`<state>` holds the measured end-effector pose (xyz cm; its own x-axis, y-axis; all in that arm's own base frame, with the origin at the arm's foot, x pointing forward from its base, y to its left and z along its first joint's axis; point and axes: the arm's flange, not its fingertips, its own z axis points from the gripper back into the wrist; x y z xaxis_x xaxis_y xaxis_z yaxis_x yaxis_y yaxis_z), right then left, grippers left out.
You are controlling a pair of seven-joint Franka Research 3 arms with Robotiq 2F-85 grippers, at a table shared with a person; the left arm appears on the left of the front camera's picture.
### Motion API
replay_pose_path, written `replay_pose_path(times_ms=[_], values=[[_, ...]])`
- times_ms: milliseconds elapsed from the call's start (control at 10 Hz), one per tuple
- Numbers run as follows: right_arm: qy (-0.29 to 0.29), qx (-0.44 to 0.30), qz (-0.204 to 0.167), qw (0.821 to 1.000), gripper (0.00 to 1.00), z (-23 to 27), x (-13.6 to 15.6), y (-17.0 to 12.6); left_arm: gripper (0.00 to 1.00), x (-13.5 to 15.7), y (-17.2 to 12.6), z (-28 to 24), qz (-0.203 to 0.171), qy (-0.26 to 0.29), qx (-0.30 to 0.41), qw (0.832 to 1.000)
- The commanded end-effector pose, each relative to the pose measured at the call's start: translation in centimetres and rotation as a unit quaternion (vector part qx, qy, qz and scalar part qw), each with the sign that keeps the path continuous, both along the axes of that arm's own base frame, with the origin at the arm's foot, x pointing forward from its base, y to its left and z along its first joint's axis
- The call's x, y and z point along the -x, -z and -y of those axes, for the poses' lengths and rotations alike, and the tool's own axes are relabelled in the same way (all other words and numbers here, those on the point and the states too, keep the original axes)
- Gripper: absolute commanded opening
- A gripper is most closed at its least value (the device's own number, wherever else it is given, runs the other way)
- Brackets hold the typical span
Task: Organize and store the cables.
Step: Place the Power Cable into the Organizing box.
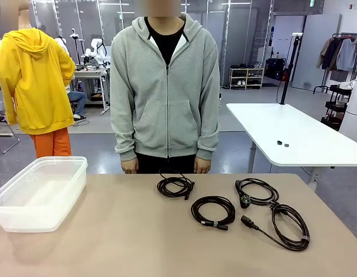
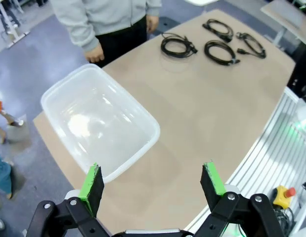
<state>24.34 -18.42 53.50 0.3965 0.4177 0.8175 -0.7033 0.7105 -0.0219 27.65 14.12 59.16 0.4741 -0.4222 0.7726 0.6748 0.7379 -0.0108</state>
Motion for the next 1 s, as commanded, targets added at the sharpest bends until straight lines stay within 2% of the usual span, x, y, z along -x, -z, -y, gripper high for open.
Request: replay_pose_path(times_ms=[0,200,400,500,900], values=[[-0.012,-0.003,0.010,1.000,1.00,-0.1,0.5,0.2,1.00,1.5,1.3,-0.9,0.024,-0.006,0.020,0.999],[-0.011,0.001,0.003,1.000,1.00,-0.5,0.6,-0.4,1.00,2.6,1.4,-1.7,0.021,-0.027,0.027,0.999],[-0.008,0.000,0.006,1.000,1.00,-0.8,0.1,-0.7,1.00,2.4,1.4,-1.8,0.024,-0.049,0.034,0.998],[-0.004,-0.006,0.001,1.000,1.00,-1.0,-0.3,-0.4,1.00,2.5,1.2,-2.2,0.011,-0.031,0.021,0.999],[-0.006,-0.002,0.003,1.000,1.00,-0.8,0.2,-0.6,1.00,2.5,1.2,-2.2,0.011,-0.031,0.021,0.999]])
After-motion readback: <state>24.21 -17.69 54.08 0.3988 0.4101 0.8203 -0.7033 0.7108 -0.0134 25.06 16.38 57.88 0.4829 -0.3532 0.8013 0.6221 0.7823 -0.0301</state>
